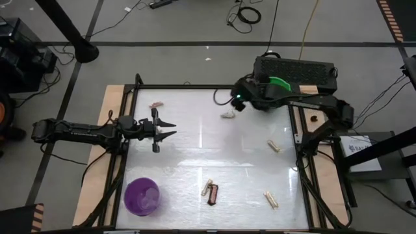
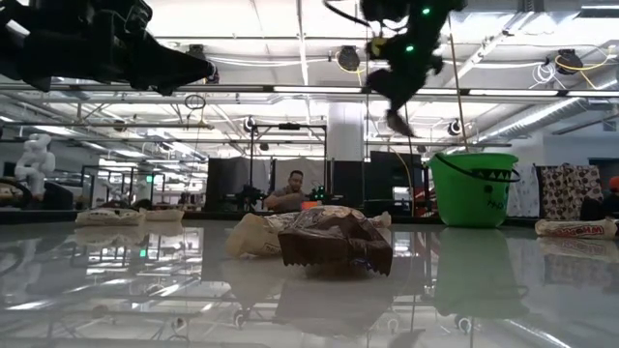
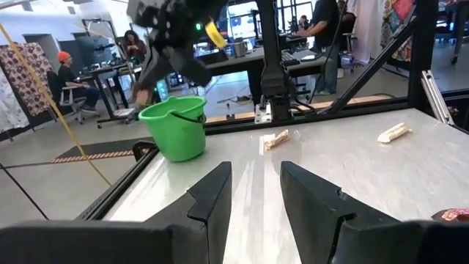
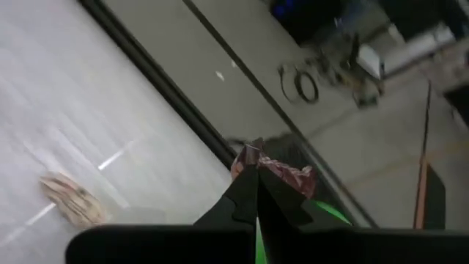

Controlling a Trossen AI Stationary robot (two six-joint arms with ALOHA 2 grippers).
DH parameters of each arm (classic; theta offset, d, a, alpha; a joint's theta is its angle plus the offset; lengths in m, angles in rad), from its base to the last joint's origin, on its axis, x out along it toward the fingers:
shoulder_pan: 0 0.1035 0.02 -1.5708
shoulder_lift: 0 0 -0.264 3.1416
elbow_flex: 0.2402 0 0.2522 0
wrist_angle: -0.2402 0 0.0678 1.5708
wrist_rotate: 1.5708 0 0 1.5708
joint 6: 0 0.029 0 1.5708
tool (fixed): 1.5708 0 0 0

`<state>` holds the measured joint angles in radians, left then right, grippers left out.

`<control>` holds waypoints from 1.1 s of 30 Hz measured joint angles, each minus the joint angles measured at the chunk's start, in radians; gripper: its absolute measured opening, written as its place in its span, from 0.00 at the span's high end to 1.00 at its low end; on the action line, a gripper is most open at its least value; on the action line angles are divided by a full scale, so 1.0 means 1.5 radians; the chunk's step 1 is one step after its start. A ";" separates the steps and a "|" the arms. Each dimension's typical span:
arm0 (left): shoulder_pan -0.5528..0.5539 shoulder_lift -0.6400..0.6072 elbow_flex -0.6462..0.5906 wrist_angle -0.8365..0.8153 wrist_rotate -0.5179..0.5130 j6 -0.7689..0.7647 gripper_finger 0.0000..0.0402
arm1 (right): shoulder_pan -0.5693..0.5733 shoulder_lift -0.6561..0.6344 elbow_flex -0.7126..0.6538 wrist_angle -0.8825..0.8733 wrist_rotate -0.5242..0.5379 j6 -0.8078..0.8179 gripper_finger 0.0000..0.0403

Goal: Sort candy by brand, put in halloween buckets
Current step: Put the brown candy bar into the green bucket

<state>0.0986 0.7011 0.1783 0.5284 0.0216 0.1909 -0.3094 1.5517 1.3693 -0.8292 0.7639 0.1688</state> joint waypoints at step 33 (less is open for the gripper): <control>0.000 0.000 0.000 0.001 0.000 0.001 0.68 | -0.138 -0.024 -0.051 -0.198 -0.025 0.178 0.83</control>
<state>0.0986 0.7013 0.1783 0.5293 0.0216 0.1922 -0.5159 1.5154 1.2930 -1.1266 0.7257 0.4355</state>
